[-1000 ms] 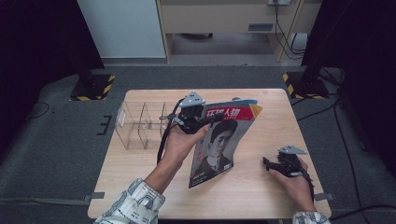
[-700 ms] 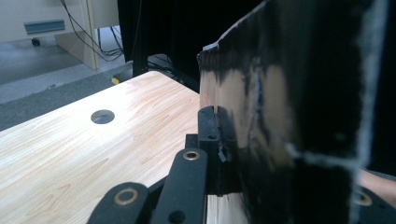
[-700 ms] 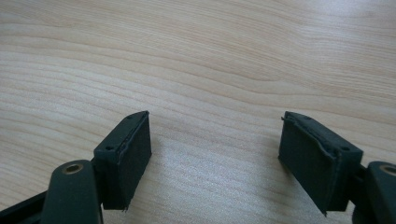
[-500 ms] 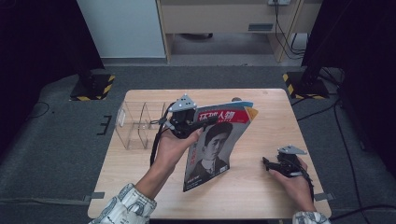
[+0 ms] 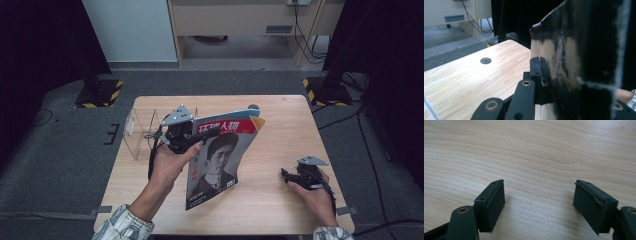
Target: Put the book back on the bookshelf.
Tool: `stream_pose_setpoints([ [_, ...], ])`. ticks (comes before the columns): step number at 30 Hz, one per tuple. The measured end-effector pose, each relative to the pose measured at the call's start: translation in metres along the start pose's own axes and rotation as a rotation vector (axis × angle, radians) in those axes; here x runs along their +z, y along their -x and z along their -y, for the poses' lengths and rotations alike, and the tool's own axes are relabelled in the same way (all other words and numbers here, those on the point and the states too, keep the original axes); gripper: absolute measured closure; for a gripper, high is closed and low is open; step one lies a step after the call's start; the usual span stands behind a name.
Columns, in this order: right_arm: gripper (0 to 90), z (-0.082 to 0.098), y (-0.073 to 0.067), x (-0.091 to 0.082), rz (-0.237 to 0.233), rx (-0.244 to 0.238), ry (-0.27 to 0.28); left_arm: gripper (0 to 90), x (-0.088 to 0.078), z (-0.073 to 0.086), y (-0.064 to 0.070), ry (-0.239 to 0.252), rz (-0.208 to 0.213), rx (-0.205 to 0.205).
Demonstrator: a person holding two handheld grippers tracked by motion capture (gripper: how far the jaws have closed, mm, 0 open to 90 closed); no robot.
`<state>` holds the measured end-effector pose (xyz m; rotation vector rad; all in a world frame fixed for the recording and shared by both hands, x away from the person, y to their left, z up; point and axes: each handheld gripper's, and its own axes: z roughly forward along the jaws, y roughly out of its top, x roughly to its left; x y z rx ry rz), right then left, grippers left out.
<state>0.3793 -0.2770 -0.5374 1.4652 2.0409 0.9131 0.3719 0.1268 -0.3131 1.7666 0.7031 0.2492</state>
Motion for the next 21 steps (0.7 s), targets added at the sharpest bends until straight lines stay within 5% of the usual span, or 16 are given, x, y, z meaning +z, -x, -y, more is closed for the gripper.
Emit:
stream_pose_setpoints([
  [21,25.3,0.000,0.000,0.000,-0.001,0.001,0.001,86.6,-0.032,0.010,-0.014,0.025,-0.032,-0.020],
])
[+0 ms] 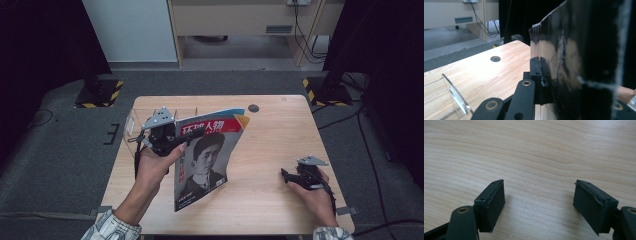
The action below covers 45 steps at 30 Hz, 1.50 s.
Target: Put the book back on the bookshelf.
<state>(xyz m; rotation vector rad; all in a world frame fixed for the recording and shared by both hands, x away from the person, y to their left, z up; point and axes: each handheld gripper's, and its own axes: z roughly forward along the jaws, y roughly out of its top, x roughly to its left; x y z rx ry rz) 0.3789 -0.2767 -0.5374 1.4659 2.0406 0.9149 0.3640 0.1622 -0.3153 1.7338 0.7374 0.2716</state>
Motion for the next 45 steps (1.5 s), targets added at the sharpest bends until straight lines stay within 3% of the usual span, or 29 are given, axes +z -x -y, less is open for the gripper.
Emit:
stream_pose_setpoints([
  [30,25.4,0.000,0.000,0.000,0.000,-0.002,0.001,86.6,-0.072,0.020,-0.029,0.046,-0.084,-0.051],
  [45,25.4,0.000,0.000,0.000,0.000,-0.004,0.000,86.6,-0.090,0.024,-0.037,0.066,-0.122,-0.063],
])
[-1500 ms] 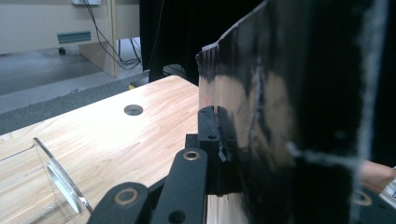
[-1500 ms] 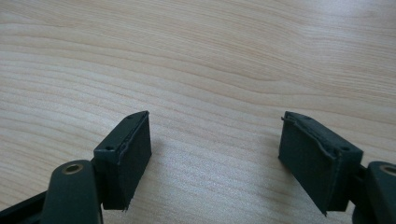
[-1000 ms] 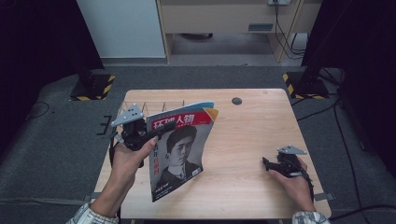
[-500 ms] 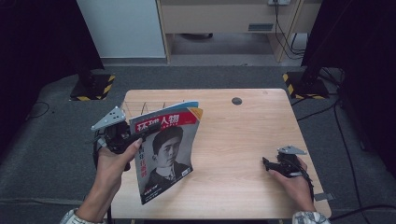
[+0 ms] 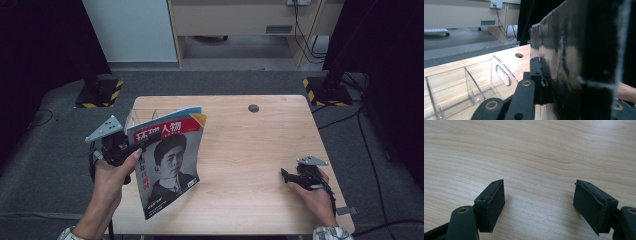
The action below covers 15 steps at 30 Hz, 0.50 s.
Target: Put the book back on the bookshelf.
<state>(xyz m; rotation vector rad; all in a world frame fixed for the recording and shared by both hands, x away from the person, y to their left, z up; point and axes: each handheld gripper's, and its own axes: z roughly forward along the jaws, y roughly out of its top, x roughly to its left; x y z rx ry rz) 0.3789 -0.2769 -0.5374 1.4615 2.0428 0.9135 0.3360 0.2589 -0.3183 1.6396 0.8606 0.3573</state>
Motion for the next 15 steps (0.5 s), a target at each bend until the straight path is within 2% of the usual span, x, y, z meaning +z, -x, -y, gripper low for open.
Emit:
stream_pose_setpoints([
  [15,25.3,0.000,0.000,0.000,0.001,0.000,0.000,86.6,-0.039,0.003,-0.016,0.042,-0.047,-0.021],
])
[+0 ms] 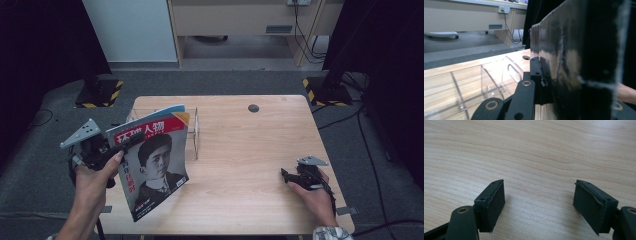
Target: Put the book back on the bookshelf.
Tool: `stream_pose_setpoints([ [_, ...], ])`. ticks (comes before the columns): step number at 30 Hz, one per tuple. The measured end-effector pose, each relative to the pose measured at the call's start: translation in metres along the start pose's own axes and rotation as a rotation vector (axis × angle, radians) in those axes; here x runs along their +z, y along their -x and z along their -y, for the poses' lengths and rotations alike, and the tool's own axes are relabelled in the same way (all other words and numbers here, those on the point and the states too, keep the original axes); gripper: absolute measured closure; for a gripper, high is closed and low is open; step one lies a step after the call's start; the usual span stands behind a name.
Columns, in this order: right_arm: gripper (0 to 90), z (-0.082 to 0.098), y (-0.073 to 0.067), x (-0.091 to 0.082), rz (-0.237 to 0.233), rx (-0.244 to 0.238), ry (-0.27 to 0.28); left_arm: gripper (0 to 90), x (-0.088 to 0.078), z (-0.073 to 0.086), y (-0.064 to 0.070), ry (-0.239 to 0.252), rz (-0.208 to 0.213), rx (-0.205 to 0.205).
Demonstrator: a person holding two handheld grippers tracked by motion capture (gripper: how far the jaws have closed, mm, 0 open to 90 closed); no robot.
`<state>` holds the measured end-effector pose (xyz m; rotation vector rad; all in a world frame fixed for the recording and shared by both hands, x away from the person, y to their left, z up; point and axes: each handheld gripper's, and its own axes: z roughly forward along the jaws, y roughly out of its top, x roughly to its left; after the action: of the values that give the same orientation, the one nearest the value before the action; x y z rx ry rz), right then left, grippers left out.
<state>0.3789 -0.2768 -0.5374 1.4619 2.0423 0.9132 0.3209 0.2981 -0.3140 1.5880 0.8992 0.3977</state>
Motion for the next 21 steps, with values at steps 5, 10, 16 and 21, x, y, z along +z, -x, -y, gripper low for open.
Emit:
stream_pose_setpoints([
  [5,25.4,0.000,0.000,0.000,0.000,0.000,0.000,86.6,-0.013,0.000,-0.006,0.008,-0.019,0.002],
  [10,25.4,0.000,0.000,0.000,0.001,0.001,0.000,86.6,-0.022,0.001,-0.012,0.011,-0.040,-0.001],
  [16,25.4,0.000,0.000,0.000,0.000,0.002,0.000,86.6,-0.028,0.001,-0.016,0.007,-0.056,-0.001],
  [21,25.4,0.000,0.000,0.000,0.000,0.001,0.000,86.6,-0.035,0.000,-0.020,0.017,-0.072,-0.007],
])
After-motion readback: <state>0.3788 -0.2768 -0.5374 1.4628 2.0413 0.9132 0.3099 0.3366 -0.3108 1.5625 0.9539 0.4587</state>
